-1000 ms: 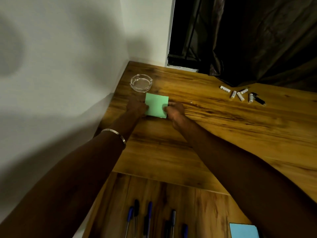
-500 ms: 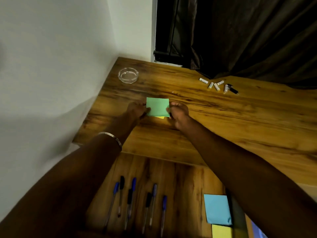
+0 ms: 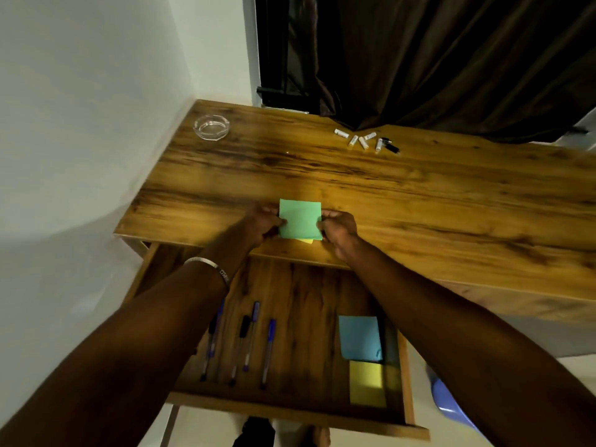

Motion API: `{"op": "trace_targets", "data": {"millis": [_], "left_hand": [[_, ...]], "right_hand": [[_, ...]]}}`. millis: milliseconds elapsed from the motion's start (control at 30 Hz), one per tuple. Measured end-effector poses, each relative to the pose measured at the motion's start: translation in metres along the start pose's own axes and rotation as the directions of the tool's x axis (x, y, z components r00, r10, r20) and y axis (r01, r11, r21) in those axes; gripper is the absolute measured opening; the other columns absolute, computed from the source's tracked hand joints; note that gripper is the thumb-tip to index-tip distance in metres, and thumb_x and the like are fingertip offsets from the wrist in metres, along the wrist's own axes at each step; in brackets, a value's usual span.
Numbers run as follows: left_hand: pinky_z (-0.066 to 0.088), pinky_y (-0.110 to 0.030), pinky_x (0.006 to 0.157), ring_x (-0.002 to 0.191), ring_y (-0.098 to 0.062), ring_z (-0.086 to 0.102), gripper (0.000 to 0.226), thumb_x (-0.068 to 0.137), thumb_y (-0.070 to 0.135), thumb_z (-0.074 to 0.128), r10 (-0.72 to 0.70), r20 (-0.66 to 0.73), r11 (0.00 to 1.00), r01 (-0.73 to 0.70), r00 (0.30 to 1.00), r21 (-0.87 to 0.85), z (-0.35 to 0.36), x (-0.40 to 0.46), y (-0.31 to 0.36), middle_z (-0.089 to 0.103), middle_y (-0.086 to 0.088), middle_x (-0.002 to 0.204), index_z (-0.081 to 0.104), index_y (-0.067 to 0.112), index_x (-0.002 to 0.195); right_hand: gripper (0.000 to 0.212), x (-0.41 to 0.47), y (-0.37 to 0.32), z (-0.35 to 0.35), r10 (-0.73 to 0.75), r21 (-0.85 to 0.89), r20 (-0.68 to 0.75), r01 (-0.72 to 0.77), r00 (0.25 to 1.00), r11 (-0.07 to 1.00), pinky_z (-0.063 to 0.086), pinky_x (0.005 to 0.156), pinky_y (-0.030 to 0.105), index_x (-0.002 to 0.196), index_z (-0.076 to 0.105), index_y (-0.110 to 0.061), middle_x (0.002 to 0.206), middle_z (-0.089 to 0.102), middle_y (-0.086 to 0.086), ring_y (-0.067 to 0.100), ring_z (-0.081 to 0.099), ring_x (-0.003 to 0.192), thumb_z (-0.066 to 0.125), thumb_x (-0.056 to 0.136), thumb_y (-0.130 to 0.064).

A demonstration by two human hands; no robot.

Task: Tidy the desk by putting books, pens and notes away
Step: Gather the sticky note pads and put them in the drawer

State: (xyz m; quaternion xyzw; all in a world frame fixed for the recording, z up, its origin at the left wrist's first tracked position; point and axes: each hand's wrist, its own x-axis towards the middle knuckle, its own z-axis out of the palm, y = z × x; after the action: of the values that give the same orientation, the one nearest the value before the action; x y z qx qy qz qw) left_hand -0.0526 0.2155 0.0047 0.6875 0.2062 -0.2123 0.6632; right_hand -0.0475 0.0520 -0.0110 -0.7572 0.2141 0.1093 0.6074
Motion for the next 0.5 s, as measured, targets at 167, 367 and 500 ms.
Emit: {"op": "trace_targets", "data": {"millis": [167, 367, 500], "left_hand": [[0.055, -0.024, 0.052, 0.084, -0.023, 0.060, 0.037, 0.087, -0.005, 0.058, -0.023, 0.007, 1.000, 0.023, 1.000, 0.009, 0.017, -0.014, -0.023, 0.059, -0.020, 0.115, 0.055, -0.006, 0.124], [0.055, -0.019, 0.050, 0.085, -0.020, 0.060, 0.031, 0.089, -0.005, 0.055, -0.087, 0.139, 0.995, 0.081, 0.987, 0.050, 0.047, -0.035, -0.058, 0.062, -0.009, 0.101, 0.057, 0.001, 0.120], [0.058, -0.028, 0.066, 0.092, -0.021, 0.062, 0.039, 0.088, -0.004, 0.058, -0.146, 0.181, 0.988, 0.134, 0.973, 0.076, 0.061, -0.041, -0.087, 0.061, -0.016, 0.123, 0.055, 0.002, 0.126]], "right_hand": [[0.037, -0.014, 0.029, -0.025, -0.020, -0.063, -0.009, 0.019, 1.000, 0.998, 0.057, 0.077, 0.033, 0.114, 0.070, -0.015, 0.108, 0.072, 0.004, 0.019, 0.069, 0.093, 0.054, 0.084, 0.001], [0.030, -0.034, 0.068, -0.064, 0.036, -0.030, 0.032, -0.035, 0.999, 0.999, 0.050, 0.061, 0.026, 0.105, 0.070, -0.011, 0.099, 0.070, 0.006, 0.017, 0.063, 0.083, 0.058, 0.082, 0.004], [0.025, -0.044, 0.092, -0.082, 0.095, -0.077, 0.048, -0.091, 0.994, 0.993, 0.048, 0.060, 0.030, 0.082, 0.062, -0.018, 0.085, 0.063, 0.003, 0.017, 0.057, 0.078, 0.057, 0.081, 0.006]]}}
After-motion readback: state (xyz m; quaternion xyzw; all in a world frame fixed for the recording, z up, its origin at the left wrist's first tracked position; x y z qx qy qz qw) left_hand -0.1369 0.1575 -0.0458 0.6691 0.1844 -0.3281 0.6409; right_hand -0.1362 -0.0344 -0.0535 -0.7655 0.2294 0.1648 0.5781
